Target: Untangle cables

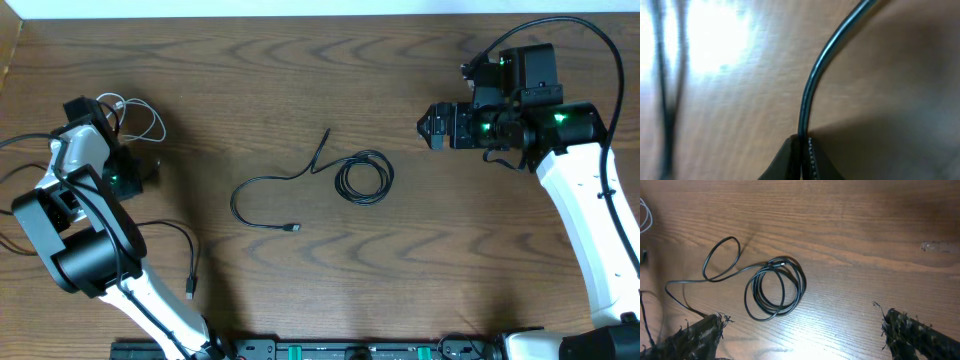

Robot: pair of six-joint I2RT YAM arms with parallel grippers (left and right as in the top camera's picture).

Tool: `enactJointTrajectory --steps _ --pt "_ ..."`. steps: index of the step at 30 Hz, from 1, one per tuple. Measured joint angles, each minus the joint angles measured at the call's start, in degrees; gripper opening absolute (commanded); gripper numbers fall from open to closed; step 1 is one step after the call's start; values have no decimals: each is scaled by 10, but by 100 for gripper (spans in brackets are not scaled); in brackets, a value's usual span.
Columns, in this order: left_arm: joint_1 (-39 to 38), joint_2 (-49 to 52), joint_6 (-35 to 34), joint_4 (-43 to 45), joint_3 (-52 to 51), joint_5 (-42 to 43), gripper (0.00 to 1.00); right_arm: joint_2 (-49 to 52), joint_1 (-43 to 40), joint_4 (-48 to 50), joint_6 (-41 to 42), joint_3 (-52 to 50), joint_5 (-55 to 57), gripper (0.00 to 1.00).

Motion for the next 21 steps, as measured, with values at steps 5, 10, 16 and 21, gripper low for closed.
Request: enactJointTrajectory --steps 5,10,16,21 --pt "1 -2 25 -36 0 14 8 0 0 0 0 0 0 99" --pt "2 -10 44 -105 -12 33 7 0 0 0 0 0 0 99" --pt "2 -11 47 -168 -30 48 8 0 0 -4 0 0 0 99" --pt "2 -15 64 -149 -31 48 8 0 0 -7 0 0 0 99"
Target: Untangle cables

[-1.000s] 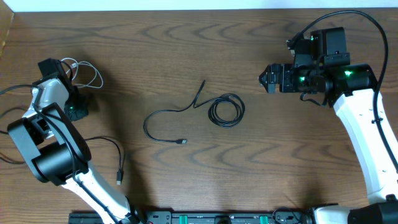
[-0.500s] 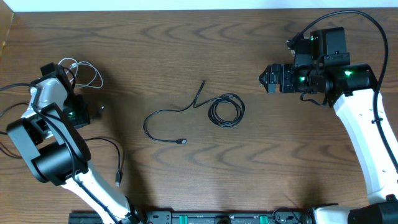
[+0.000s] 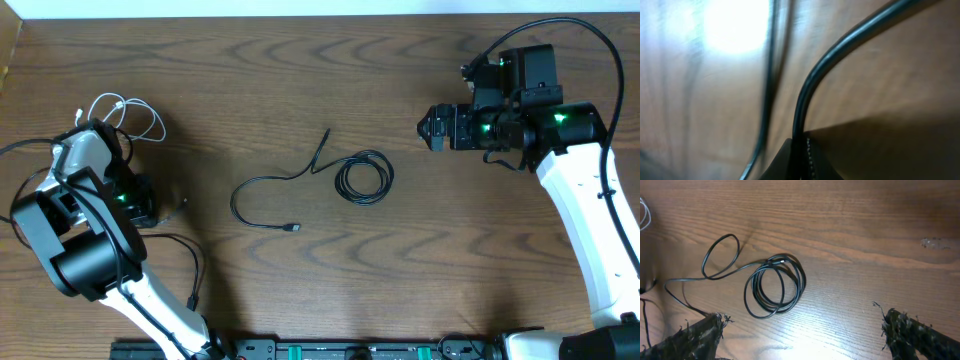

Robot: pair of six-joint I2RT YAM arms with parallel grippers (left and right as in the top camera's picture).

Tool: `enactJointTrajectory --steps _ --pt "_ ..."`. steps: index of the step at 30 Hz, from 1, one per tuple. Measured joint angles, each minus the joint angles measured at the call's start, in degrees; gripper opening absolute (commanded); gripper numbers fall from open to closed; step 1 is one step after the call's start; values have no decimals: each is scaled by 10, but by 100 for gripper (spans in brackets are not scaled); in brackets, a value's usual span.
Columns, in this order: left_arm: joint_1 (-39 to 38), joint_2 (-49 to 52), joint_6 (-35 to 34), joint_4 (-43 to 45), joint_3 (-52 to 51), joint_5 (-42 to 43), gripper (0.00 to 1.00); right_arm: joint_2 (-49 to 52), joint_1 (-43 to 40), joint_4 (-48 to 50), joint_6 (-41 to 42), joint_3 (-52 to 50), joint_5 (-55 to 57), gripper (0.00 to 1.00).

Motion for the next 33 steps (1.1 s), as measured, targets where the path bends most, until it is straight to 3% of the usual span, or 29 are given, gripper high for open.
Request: enactJointTrajectory --steps 3,5,6,8,13,22,29,33 --pt "0 -3 26 15 7 -1 17 0 0 -3 0 0 0 99" --pt "0 -4 39 16 22 -8 36 0 0 -6 -1 0 0 99" --pt "0 -7 44 20 29 -17 53 0 0 -6 -2 0 0 99" --pt "0 -17 66 43 39 -37 65 0 0 -7 -3 0 0 99" --pt "0 -53 165 162 63 -81 65 0 0 -5 -4 0 0 99" --pt "14 -55 266 227 63 -205 64 0 0 -14 -5 0 0 99" --pt "54 -38 399 270 61 -164 63 0 0 -13 -5 0 0 99" --pt "62 -11 435 270 59 -133 62 0 0 -14 -5 0 0 99"
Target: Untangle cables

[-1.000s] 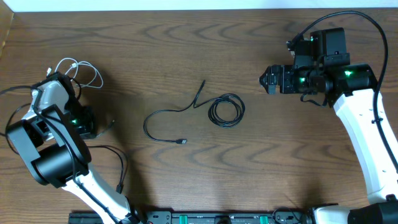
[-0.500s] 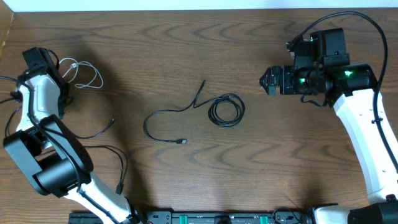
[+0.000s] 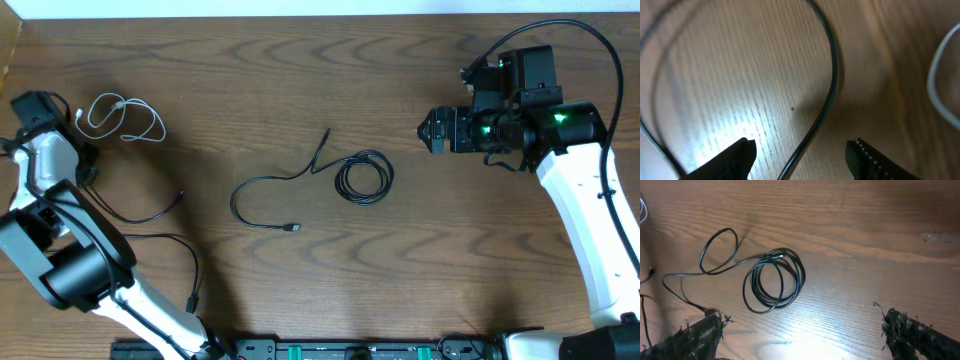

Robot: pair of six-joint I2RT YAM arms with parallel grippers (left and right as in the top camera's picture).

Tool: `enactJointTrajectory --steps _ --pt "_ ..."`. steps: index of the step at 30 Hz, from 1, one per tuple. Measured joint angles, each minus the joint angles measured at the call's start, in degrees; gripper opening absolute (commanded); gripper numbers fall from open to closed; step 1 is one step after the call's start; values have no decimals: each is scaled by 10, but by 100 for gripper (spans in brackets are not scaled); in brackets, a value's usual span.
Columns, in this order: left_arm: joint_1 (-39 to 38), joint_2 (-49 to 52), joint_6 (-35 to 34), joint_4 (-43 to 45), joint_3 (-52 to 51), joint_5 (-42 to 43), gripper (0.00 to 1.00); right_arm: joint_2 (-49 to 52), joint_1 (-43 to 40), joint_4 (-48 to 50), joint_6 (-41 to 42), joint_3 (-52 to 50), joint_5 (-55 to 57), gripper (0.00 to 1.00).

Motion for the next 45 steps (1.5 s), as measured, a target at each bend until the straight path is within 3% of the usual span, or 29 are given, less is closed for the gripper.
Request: enactJointTrajectory --steps 4,8,12,20,24,45 --pt "5 19 34 3 -3 30 61 0 0 -3 0 0 0 99" --pt "11 25 53 4 -3 45 53 0 0 -3 0 0 0 99" --pt "20 25 61 4 -4 53 25 0 0 -4 0 0 0 99" --pt "47 25 68 0 -8 56 22 0 0 -4 0 0 0 99" --pt "51 25 68 3 -11 56 8 0 0 -6 0 0 0 99" --pt "84 25 85 -27 -11 55 7 0 0 -1 0 0 0 99"
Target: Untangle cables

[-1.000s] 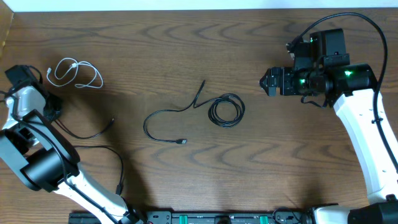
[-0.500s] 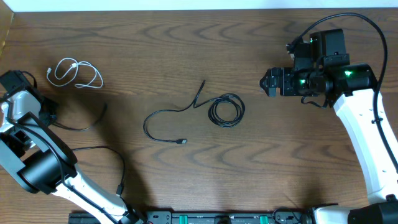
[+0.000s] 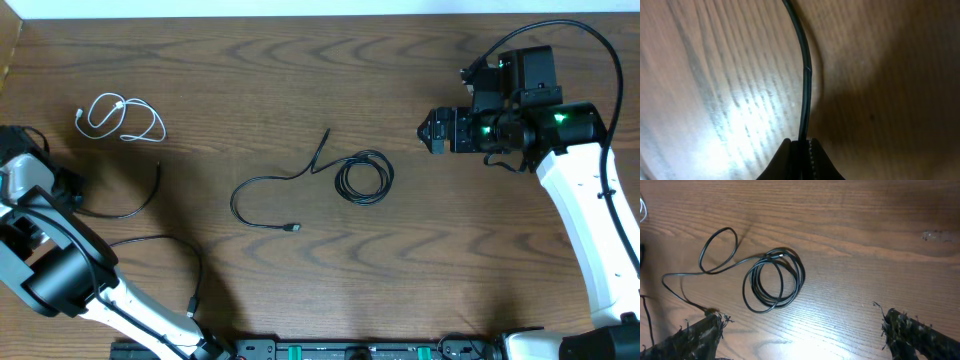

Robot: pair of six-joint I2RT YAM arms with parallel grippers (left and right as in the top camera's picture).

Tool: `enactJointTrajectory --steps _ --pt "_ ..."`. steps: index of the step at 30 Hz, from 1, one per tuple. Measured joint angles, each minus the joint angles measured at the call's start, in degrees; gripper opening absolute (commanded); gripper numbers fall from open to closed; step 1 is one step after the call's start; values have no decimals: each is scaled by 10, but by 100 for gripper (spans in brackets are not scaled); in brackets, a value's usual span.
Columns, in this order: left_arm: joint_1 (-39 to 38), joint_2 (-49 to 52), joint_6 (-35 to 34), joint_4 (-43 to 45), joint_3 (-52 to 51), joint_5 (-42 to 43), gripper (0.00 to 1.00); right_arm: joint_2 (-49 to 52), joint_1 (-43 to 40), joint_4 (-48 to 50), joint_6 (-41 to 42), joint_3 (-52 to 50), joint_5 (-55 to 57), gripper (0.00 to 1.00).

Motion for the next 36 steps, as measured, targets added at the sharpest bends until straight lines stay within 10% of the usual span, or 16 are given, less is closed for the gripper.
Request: enactJointTrajectory --steps 3,6,8,11,21,36 --pt "2 0 30 -9 0 0 8 0 0 0 0 0 0 99" --pt "1 0 54 -12 0 0 36 0 0 0 0 0 0 99" --pt "2 -2 61 -18 0 -1 73 0 0 0 0 0 0 99" --pt "2 -15 56 -19 0 -2 84 0 0 0 0 0 0 99" --pt "32 -150 48 -38 19 -22 85 0 0 1 -13 0 0 99" --pt "179 -97 38 -71 -21 -60 84 0 0 9 -23 0 0 99"
